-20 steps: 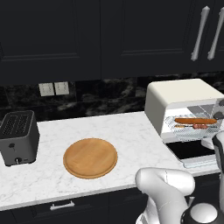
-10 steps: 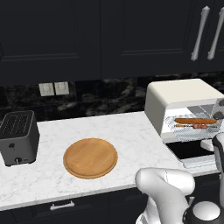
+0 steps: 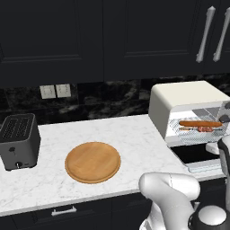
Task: Pick up the kebab skewer and baguette bread, and place them inside the toaster oven. Close the toaster oven door and start by setting the timer.
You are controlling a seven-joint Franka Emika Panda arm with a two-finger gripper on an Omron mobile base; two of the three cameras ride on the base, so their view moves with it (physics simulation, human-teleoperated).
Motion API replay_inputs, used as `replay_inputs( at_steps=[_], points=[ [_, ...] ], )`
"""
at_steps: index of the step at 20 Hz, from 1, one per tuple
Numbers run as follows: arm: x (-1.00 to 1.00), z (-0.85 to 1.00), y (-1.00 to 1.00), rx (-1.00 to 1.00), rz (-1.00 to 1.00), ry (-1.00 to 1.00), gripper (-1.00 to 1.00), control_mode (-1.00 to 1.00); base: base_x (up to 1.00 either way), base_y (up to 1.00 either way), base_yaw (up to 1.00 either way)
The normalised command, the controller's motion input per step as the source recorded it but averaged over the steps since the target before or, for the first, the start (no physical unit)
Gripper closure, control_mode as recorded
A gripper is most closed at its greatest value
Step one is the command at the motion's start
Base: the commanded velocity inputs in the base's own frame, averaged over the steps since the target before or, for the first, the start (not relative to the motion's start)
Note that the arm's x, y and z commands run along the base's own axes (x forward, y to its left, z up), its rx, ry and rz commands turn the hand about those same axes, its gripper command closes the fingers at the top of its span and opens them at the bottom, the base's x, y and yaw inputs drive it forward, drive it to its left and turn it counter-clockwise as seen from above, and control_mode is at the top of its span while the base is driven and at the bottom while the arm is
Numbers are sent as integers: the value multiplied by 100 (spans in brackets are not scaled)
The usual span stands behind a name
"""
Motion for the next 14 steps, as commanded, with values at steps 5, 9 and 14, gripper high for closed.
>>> replay_inputs(
  at_steps=[5,9,14],
  points=[
    [10,0,0,0,0,0,-100,-100,0,0,0],
    [26,0,0,0,0,0,-100,-100,0,0,0],
    [27,0,0,0,0,0,-100,-100,0,0,0]
  ],
)
